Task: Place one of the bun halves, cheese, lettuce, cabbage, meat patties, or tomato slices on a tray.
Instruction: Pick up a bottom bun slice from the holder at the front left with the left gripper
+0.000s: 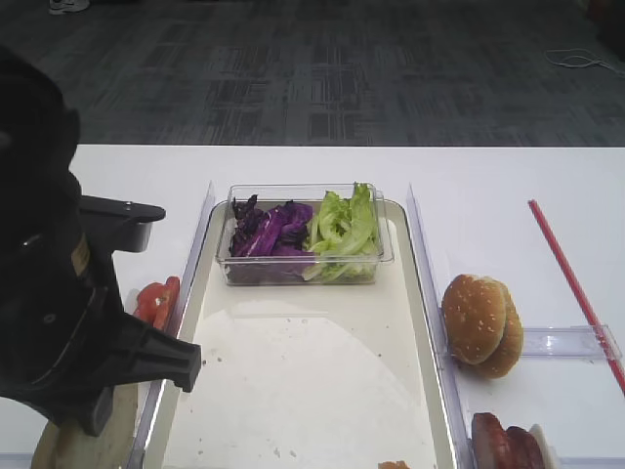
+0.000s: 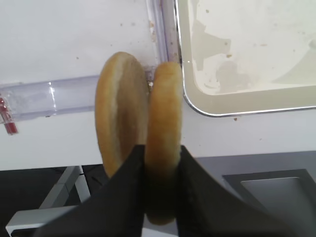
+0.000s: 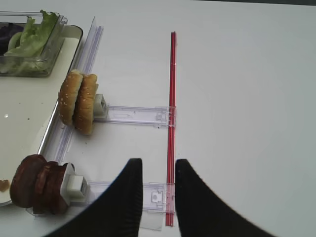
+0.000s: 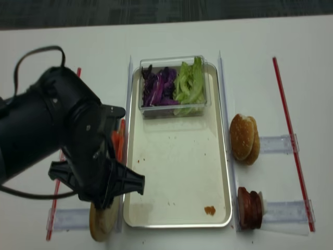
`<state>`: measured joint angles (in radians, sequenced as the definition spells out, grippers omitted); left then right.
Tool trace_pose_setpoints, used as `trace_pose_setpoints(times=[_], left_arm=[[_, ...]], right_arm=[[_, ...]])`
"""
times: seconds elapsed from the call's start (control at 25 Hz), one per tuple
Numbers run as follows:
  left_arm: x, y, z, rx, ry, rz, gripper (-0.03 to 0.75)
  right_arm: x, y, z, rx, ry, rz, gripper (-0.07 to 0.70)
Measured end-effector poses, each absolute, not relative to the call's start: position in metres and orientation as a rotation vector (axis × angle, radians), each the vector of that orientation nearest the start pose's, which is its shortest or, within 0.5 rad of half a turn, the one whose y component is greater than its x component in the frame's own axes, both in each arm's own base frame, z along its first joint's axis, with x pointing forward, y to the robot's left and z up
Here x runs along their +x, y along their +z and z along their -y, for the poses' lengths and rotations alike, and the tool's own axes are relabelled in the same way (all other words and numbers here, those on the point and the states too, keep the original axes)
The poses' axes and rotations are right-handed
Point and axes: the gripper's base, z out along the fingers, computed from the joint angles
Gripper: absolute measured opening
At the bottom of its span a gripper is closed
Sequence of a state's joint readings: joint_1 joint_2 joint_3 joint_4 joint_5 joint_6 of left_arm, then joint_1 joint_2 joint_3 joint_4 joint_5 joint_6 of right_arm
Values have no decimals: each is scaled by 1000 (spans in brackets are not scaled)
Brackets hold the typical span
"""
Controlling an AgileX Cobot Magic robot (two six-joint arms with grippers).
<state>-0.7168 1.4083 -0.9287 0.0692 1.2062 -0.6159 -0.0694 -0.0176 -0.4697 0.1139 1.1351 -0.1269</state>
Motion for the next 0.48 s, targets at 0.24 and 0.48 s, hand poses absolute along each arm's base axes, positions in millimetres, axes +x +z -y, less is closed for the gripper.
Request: trace_pose_setpoints(times=[0.24,0.48], left_arm=[[176,244,146,246,96,-3105,108],[176,244,146,232,96,-3106,107]], right_arm=[[-7,263,-10,-71,22,-2124,201],[-7,263,-10,-71,22,-2124,201]])
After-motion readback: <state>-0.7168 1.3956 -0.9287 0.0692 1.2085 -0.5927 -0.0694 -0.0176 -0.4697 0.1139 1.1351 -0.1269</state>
